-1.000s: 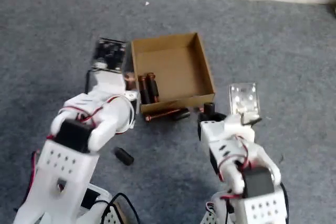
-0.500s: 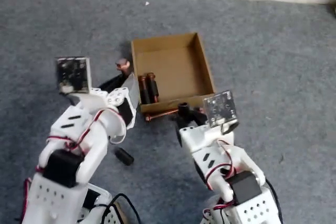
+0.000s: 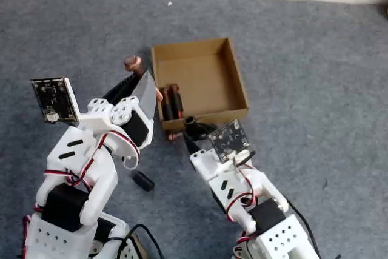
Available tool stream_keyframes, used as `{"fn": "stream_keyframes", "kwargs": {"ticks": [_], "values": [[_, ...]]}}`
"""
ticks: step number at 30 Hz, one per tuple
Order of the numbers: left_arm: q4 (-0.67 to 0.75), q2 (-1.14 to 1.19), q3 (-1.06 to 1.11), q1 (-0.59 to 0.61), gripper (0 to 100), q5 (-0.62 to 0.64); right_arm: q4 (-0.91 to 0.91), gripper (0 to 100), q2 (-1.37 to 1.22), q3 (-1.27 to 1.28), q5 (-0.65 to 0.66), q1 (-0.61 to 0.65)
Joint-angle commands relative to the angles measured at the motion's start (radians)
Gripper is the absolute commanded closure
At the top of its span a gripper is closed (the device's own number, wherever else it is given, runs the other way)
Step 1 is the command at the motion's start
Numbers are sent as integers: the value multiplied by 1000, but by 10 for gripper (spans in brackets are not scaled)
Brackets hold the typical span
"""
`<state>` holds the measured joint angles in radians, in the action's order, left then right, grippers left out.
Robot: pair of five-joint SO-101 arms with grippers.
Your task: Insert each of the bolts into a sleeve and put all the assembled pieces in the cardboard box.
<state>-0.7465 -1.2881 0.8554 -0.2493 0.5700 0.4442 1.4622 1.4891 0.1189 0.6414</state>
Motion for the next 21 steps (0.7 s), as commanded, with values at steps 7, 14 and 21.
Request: {"fn": "stream_keyframes", "kwargs": {"ticks": [7,14,21], "values": [[40,-13,53,-130,994,8,-246,993,278,249,120,10],[34,-12,59,-174,994,5,-213,993,349,325,120,10],[46,-21,73,-219,994,3,-209,993,358,326,117,10]]}}
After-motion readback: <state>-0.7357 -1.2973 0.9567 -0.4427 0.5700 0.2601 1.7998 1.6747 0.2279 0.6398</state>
